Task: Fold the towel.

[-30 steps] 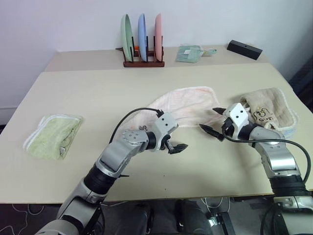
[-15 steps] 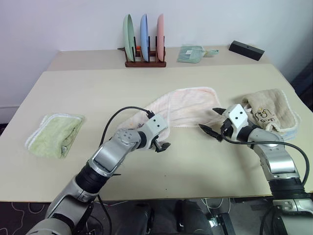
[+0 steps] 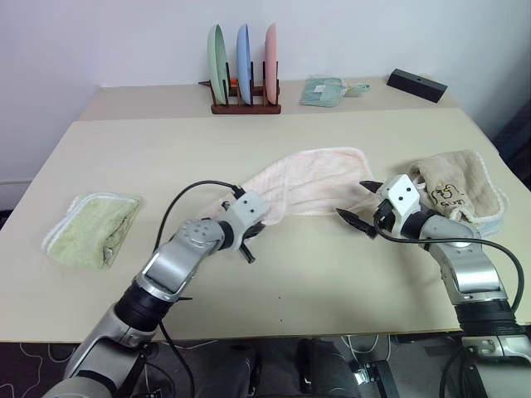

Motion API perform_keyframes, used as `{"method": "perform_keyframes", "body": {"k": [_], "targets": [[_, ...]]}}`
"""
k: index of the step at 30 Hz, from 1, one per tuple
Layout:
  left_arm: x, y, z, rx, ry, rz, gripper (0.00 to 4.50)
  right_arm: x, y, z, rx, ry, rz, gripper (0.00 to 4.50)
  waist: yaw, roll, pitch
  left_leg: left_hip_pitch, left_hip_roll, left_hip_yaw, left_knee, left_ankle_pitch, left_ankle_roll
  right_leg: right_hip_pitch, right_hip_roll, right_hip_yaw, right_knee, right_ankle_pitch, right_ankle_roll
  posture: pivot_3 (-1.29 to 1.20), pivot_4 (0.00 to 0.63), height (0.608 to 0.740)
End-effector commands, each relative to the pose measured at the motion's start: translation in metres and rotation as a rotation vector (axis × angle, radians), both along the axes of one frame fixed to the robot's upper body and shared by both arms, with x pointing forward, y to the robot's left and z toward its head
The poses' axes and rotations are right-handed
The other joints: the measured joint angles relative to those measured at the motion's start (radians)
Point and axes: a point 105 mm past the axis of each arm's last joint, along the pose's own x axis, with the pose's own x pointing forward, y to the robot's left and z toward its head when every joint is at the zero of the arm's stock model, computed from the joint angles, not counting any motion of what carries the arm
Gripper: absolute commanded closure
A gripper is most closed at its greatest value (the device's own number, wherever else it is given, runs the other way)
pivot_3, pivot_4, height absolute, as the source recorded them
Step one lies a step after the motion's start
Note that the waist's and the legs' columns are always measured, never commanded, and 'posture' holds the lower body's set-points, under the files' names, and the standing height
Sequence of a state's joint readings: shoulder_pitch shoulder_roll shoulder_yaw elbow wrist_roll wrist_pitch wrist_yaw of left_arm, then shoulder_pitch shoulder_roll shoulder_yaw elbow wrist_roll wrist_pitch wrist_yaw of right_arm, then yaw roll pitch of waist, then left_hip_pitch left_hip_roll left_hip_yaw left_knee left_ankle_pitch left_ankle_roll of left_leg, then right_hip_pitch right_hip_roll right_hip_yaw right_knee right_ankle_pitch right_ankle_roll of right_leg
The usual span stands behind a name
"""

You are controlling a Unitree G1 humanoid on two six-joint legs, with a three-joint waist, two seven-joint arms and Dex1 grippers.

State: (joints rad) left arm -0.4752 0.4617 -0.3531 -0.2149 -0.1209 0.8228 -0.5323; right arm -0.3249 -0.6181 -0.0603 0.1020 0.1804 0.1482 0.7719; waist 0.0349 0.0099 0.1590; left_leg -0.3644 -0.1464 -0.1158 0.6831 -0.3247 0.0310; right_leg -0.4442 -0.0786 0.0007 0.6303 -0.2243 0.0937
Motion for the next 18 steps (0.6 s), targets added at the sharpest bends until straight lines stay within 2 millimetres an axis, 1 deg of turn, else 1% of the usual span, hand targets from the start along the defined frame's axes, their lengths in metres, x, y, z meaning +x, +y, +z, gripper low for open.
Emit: {"method": "perform_keyframes", "body": {"k": [1, 4, 5, 7, 8, 9, 12, 14, 16, 18], "targets": [[-0.006, 0.018, 0.032, -0.112, -0.093, -0.023, 4.45, 0.0, 0.004, 0.02, 0.006, -0.068, 0.016, 0.0, -0.001, 0.0, 0.0, 0.0, 0.0, 0.0, 0.0, 0.0, 0.0, 0.0, 0.0, 0.0, 0.0, 0.0, 0.0, 0.0, 0.15, 0.74], [-0.01, 0.022, 0.038, -0.137, -0.11, -0.042, 4.45, 0.0, 0.004, 0.022, 0.006, -0.069, 0.014, 0.0, 0.006, 0.0, 0.0, 0.0, 0.0, 0.0, 0.0, 0.0, 0.0, 0.0, 0.0, 0.0, 0.0, 0.0, 0.0, 0.0, 0.15, 0.74], [-0.021, 0.043, 0.043, -0.142, -0.119, -0.053, 4.45, 0.0, 0.003, 0.024, -0.002, -0.072, 0.016, 0.0, 0.008, 0.0, 0.0, 0.0, 0.0, 0.0, 0.0, 0.0, 0.0, 0.0, 0.0, 0.0, -0.001, 0.0, 0.0, 0.0, 0.15, 0.74], [-0.042, 0.07, 0.049, -0.133, -0.121, -0.084, 4.45, 0.0, 0.002, 0.027, -0.012, -0.075, 0.02, 0.0, -0.008, 0.0, 0.0, -0.001, 0.0, 0.0, -0.001, 0.0, 0.0, -0.001, -0.001, 0.0, -0.001, 0.0, 0.0, 0.0, 0.15, 0.74], [-0.052, 0.079, 0.05, -0.123, -0.108, -0.103, 4.45, 0.0, 0.002, 0.029, -0.014, -0.078, 0.023, 0.0, -0.016, 0.0, 0.0, 0.0, 0.0, 0.001, -0.003, 0.0, 0.0, -0.001, 0.0, 0.001, -0.001, 0.0, 0.0, 0.0, 0.15, 0.74], [-0.058, 0.085, 0.048, -0.118, -0.092, -0.108, 4.45, 0.002, 0.003, 0.031, -0.012, -0.083, 0.028, 0.0, -0.022, 0.0, 0.0, 0.0, 0.0, 0.0, -0.004, 0.0, 0.0, -0.002, 0.0, 0.0, -0.001, 0.0, 0.0, 0.0, 0.15, 0.74], [-0.074, 0.101, 0.042, -0.118, -0.019, -0.101, 4.45, 0.008, 0.006, 0.037, -0.022, -0.095, 0.036, 0.0, -0.022, 0.0, 0.0, 0.0, 0.001, 0.0, -0.002, 0.0, 0.0, -0.001, 0.0, 0.0, -0.001, 0.0, -0.001, 0.0, 0.15, 0.74], [-0.079, 0.11, 0.038, -0.088, -0.008, -0.094, 4.45, 0.014, 0.003, 0.036, -0.06, -0.094, 0.025, 0.0, -0.021, 0.0, 0.0, 0.001, 0.0, 0.0, -0.001, 0.0, 0.0, 0.001, 0.0, 0.0, -0.001, 0.0, -0.001, 0.0, 0.15, 0.74], [-0.079, 0.121, 0.035, -0.075, 0.006, -0.044, 4.45, 0.021, 0.002, 0.036, -0.073, -0.093, 0.021, 0.0, -0.019, 0.0, 0.0, 0.002, 0.0, 0.0, -0.002, 0.0, 0.0, 0.002, 0.0, 0.0, -0.001, 0.0, -0.001, 0.0, 0.15, 0.74], [-0.081, 0.128, 0.032, -0.057, 0.017, -0.031, 4.45, 0.028, 0.0, 0.038, -0.098, -0.107, 0.012, 0.0, -0.021, 0.0, 0.0, 0.001, 0.0, 0.0, -0.002, 0.0, 0.0, 0.002, 0.0, 0.0, -0.001, 0.0, -0.001, 0.0, 0.15, 0.74]]}}
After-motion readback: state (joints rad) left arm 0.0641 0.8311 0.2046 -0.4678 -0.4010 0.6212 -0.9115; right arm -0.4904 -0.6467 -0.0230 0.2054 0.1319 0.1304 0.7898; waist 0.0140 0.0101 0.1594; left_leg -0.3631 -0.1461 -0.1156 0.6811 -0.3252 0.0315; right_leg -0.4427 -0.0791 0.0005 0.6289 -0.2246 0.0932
